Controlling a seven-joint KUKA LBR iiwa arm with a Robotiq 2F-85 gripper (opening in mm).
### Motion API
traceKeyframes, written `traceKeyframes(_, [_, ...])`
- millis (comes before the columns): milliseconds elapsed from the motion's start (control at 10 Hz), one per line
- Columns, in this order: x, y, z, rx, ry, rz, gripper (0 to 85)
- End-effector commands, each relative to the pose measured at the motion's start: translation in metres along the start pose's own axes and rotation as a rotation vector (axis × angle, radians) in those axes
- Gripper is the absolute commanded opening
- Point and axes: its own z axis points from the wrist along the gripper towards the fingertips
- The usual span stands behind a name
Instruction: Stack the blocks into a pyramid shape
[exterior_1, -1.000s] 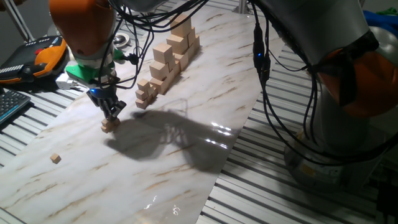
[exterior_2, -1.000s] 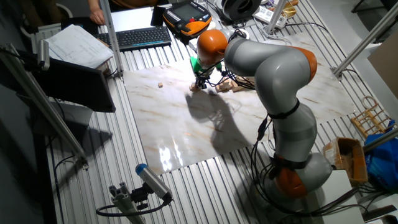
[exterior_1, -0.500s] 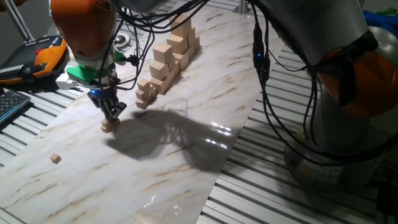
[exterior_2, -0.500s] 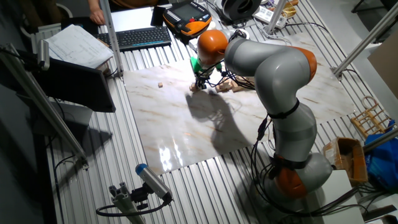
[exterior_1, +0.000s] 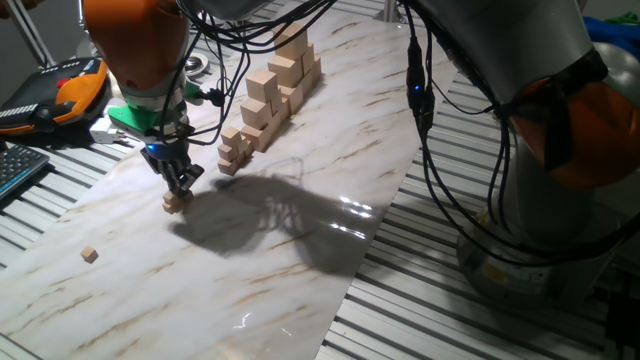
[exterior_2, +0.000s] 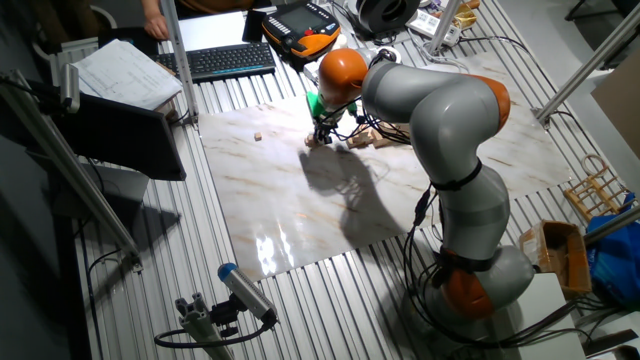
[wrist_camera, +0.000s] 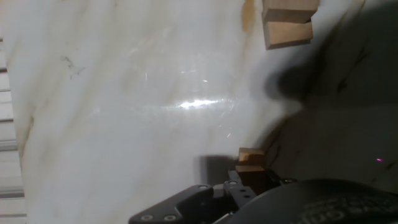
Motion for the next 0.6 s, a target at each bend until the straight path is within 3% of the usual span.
traceKeyframes(0, [0.0000, 0.0001, -0.0001, -0.002, -0.001, -0.001, 0.0])
traceKeyframes(500, [-0.0001, 0.0001, 0.0002, 0.004, -0.001, -0.001, 0.0])
